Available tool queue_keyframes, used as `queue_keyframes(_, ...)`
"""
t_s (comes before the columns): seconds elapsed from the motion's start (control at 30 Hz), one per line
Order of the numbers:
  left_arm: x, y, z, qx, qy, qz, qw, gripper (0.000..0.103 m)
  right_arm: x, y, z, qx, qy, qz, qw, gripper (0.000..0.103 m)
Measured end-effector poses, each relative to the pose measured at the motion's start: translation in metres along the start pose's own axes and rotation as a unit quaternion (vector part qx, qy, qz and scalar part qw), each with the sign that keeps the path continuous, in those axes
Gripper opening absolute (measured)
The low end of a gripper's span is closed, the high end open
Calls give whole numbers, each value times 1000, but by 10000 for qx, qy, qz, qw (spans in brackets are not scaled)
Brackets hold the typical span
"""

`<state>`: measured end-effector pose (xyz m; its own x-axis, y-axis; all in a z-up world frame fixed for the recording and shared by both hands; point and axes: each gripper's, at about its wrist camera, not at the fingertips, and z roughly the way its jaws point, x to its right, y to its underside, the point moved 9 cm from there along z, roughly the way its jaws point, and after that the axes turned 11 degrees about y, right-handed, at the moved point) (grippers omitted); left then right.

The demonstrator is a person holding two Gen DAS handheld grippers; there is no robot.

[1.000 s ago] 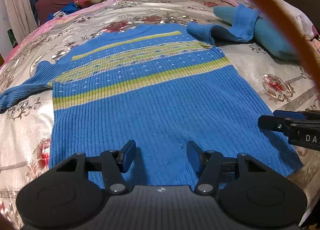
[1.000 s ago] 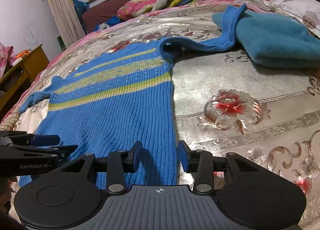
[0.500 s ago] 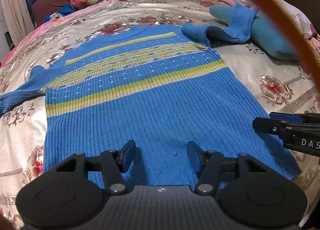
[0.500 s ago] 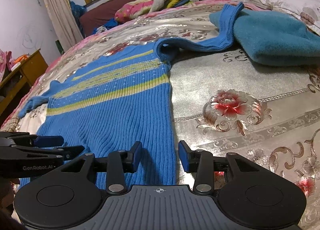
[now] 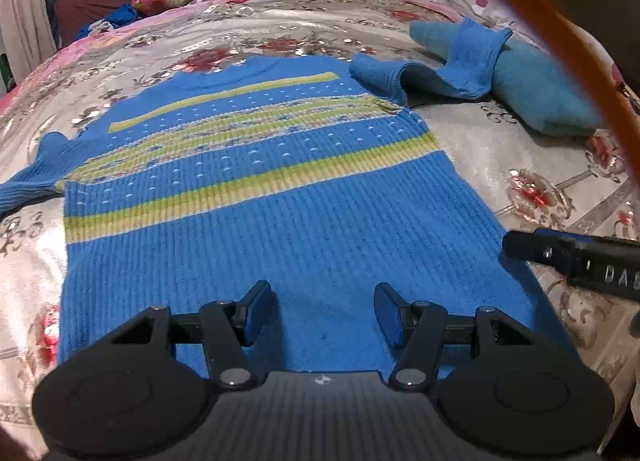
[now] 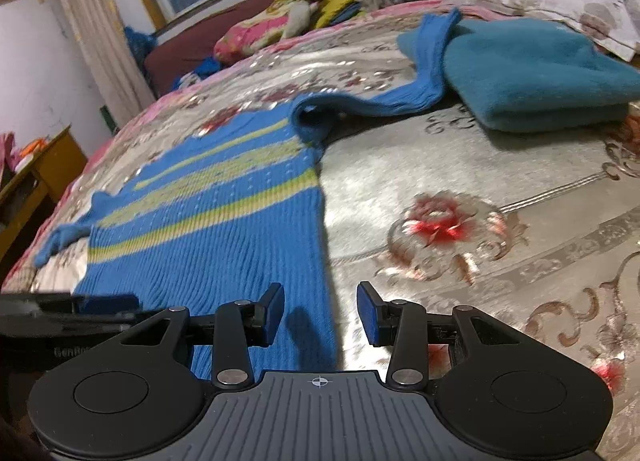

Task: Fold small clothes
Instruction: 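Move the right gripper to the sweater sleeve cuff beside the teal cloth, then close the right gripper on the sleeve cuff and lift it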

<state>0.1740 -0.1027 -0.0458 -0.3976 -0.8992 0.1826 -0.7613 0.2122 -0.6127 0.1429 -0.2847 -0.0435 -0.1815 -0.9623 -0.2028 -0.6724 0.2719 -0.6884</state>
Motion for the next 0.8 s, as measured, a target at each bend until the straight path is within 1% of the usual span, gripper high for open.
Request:
queue_keyframes(0.17,7,-7,5,42,118,109,9999,62,19,-25,-3,239,168,347,9990,40)
queue_keyframes(0.3,9,-18,9,143,223,73,9996,62,32,-38,3,278,259,530,9979,40)
queue_keyframes(0.4,9,-25,11,185,255,61,9995,62,33,-46,6,316,299,516,9977,40)
queue_keyframes(0.5,9,-30,15,189,295,48,9994,62,32,-59,9,446,381,410,9974,40)
queue_keyframes(0.63,10,-37,18,233,352,52,9991,62,38,-86,16,623,515,386,9960,40)
queue_keyframes(0.8,10,-47,20,341,474,-38,9983,62,57,-137,36,846,710,580,9922,40)
